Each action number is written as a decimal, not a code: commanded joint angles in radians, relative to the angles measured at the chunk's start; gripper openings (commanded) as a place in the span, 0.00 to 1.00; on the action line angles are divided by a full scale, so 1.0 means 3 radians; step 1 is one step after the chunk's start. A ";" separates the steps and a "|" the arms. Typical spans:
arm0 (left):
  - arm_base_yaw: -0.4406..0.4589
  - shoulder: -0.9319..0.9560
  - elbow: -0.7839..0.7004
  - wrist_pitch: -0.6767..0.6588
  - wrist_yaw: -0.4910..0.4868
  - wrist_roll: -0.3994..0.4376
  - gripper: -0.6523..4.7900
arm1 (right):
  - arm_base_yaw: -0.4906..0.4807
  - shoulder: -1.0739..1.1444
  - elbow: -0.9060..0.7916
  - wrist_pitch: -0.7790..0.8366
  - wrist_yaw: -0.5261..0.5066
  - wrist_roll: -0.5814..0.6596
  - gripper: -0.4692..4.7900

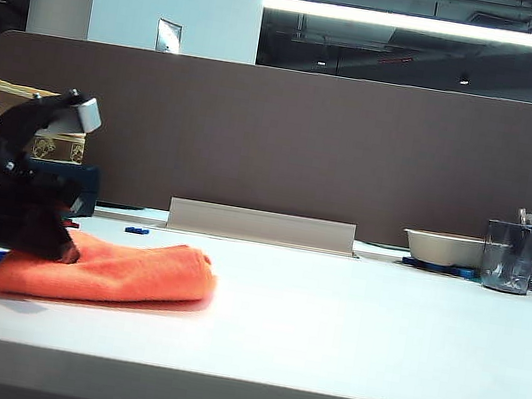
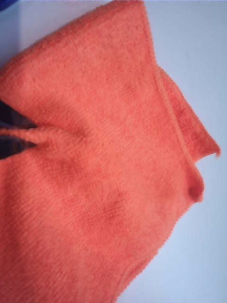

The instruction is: Use an orange cloth to wipe the letter magnets on the table away for a distance.

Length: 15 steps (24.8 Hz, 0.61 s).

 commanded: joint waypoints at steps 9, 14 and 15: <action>0.0830 -0.0008 -0.0031 0.0051 -0.0235 0.0013 0.11 | 0.0001 -0.0027 0.0001 0.0043 0.0005 0.0005 0.09; 0.1382 0.0106 -0.0019 0.0323 -0.0066 0.0010 0.11 | 0.0001 -0.0027 0.0001 0.0043 0.0004 0.0005 0.09; 0.1456 0.0177 -0.0011 0.0459 -0.0065 0.0010 0.11 | 0.0001 -0.0027 0.0001 0.0043 0.0005 0.0005 0.09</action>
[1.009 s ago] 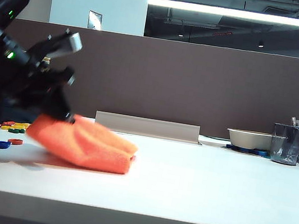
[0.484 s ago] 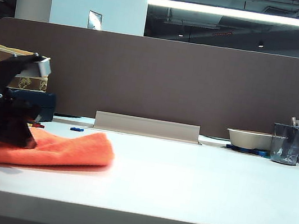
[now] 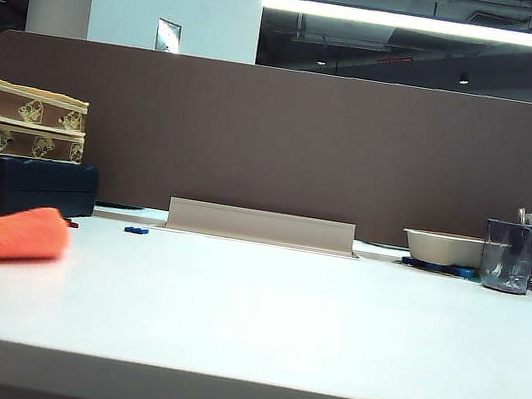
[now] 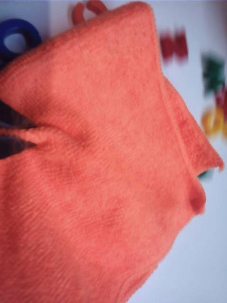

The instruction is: Use an orange cloth to wipe the letter magnets on the table away for a distance.

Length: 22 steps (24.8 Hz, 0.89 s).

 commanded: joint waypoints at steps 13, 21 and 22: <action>0.0141 0.0530 0.0888 0.0228 0.0065 0.0010 0.11 | 0.0001 -0.0027 0.0001 0.0045 0.0005 0.0004 0.09; 0.0136 0.0252 0.1067 0.0076 0.0456 -0.0267 0.11 | 0.0001 -0.0027 0.0001 0.0045 0.0004 0.0004 0.09; 0.0136 0.0130 0.1067 0.0076 0.0607 -0.0406 0.11 | 0.0001 -0.0027 0.0001 0.0045 0.0004 0.0004 0.09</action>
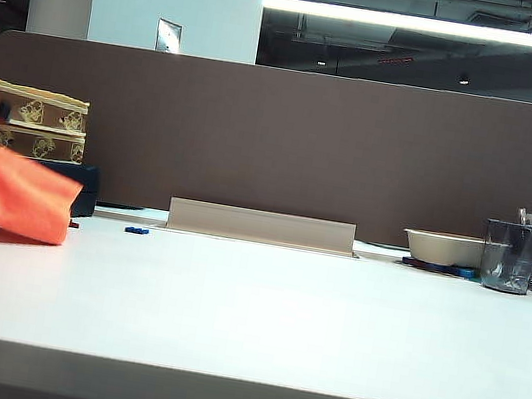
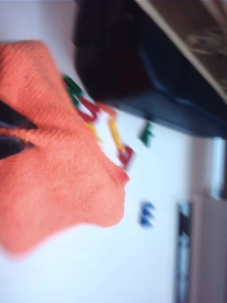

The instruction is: Use an orange cloth to wipe the letter magnets on the table away for a distance.

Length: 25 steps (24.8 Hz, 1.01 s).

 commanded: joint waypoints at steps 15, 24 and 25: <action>-0.0570 -0.1588 0.0010 -0.1116 0.1194 -0.0571 0.11 | 0.0003 -0.0027 0.0001 0.0043 0.0004 0.0005 0.09; -0.1500 -0.1732 -0.0010 -0.2060 0.0790 0.0174 0.11 | 0.0003 -0.0027 0.0001 0.0043 0.0004 0.0005 0.09; -0.1572 -0.1731 -0.0032 -0.2054 0.0763 0.0211 0.11 | 0.0003 -0.0027 0.0001 0.0043 0.0004 0.0005 0.09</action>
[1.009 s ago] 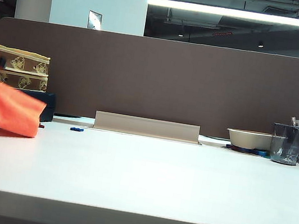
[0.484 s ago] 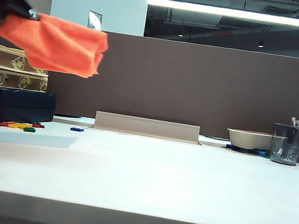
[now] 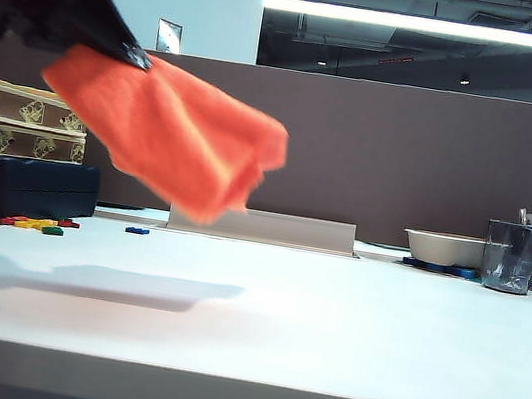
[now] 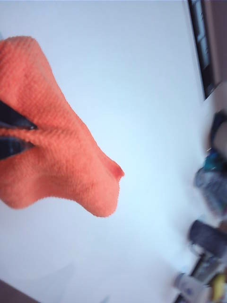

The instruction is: Use an orange cloth to wipe the letter magnets on the table away for a distance.

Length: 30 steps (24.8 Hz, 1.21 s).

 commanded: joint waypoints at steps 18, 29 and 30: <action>-0.0361 0.0308 -0.0511 0.0018 -0.0332 0.0275 0.30 | 0.0000 -0.0027 0.0001 0.0042 0.0005 0.0004 0.09; -0.0361 0.0308 -0.0506 0.0270 -0.0336 0.0249 0.37 | 0.0000 -0.0027 0.0001 0.0042 0.0004 0.0004 0.09; -0.0361 0.0304 -0.0505 0.0289 -0.0327 0.0239 0.37 | 0.0000 -0.0027 0.0001 0.0043 0.0005 0.0004 0.09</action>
